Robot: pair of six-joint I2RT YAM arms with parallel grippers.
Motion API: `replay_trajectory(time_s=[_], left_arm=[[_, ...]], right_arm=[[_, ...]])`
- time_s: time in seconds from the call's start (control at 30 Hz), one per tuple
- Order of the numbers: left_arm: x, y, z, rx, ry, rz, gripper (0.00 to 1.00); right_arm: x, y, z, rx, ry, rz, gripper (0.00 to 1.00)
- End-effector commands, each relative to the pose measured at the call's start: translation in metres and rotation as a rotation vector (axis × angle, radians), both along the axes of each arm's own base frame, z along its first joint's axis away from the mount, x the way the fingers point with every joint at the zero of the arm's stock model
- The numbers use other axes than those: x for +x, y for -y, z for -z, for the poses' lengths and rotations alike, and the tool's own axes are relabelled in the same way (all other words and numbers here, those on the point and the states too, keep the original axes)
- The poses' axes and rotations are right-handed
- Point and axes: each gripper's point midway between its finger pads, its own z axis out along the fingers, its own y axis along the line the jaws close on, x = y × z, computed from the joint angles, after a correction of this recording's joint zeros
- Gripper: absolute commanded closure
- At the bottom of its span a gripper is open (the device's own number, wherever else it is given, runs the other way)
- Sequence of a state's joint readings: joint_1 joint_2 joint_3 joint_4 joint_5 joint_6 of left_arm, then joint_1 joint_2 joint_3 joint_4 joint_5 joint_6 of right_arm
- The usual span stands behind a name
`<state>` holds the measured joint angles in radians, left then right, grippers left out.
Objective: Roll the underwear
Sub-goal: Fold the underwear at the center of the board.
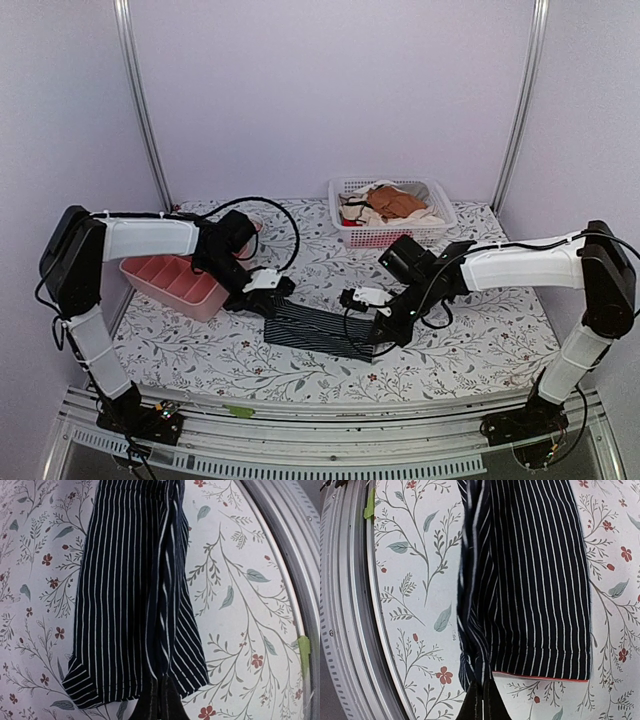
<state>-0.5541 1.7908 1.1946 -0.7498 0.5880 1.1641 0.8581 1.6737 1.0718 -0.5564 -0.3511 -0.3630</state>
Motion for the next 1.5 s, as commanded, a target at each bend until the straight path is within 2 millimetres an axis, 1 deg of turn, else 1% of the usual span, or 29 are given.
replay_trajectory(time_s=[0.0, 0.13, 0.2, 0.33, 0.37, 0.47, 0.5, 0.53, 0.57, 0.7, 0.87, 1.03, 1.13, 1.27, 1.47], left_arm=[[0.019, -0.004, 0.0, 0.002, 0.027, 0.002, 1.0], [0.032, -0.002, 0.002, 0.003, 0.04, 0.004, 1.0], [0.037, -0.002, 0.005, 0.01, 0.047, 0.007, 1.0], [0.047, -0.003, 0.009, 0.016, 0.063, 0.02, 1.0], [0.049, -0.004, 0.01, 0.019, 0.065, 0.02, 1.0], [0.059, -0.006, 0.012, 0.024, 0.077, 0.019, 1.0], [0.063, -0.006, 0.01, 0.02, 0.089, 0.018, 1.0], [0.065, -0.007, 0.018, 0.03, 0.074, 0.015, 1.0], [0.067, -0.008, 0.021, 0.033, 0.07, 0.014, 1.0], [0.074, -0.008, 0.026, 0.035, 0.07, 0.014, 1.0], [0.079, -0.007, 0.032, 0.034, 0.071, 0.012, 1.0], [0.087, -0.005, 0.035, 0.031, 0.083, -0.004, 1.0], [0.09, -0.004, 0.038, 0.035, 0.088, -0.008, 1.0], [0.091, -0.004, 0.037, 0.034, 0.092, -0.008, 1.0], [0.093, -0.004, 0.031, 0.019, 0.101, -0.01, 1.0]], right_arm=[[0.007, 0.004, 0.004, -0.038, -0.028, 0.018, 1.0], [0.017, 0.007, 0.006, -0.055, -0.025, 0.046, 1.0], [0.026, 0.008, 0.006, -0.066, -0.015, 0.068, 1.0], [0.037, 0.013, 0.013, -0.108, -0.023, 0.095, 1.0], [0.044, 0.008, 0.006, -0.096, -0.011, 0.101, 1.0], [0.054, 0.007, 0.007, -0.107, -0.006, 0.116, 1.0], [0.057, 0.007, 0.007, -0.111, -0.007, 0.12, 1.0], [0.06, 0.007, 0.008, -0.116, -0.007, 0.124, 1.0], [0.063, 0.006, 0.009, -0.12, -0.006, 0.129, 1.0], [0.073, 0.008, 0.017, -0.15, -0.009, 0.147, 1.0], [0.076, 0.009, 0.027, -0.175, -0.028, 0.156, 1.0], [0.08, 0.015, 0.039, -0.224, -0.028, 0.183, 1.0], [0.084, 0.017, 0.043, -0.239, -0.026, 0.2, 1.0], [0.088, 0.017, 0.039, -0.239, -0.013, 0.214, 1.0], [0.089, 0.019, 0.025, -0.22, 0.006, 0.228, 1.0]])
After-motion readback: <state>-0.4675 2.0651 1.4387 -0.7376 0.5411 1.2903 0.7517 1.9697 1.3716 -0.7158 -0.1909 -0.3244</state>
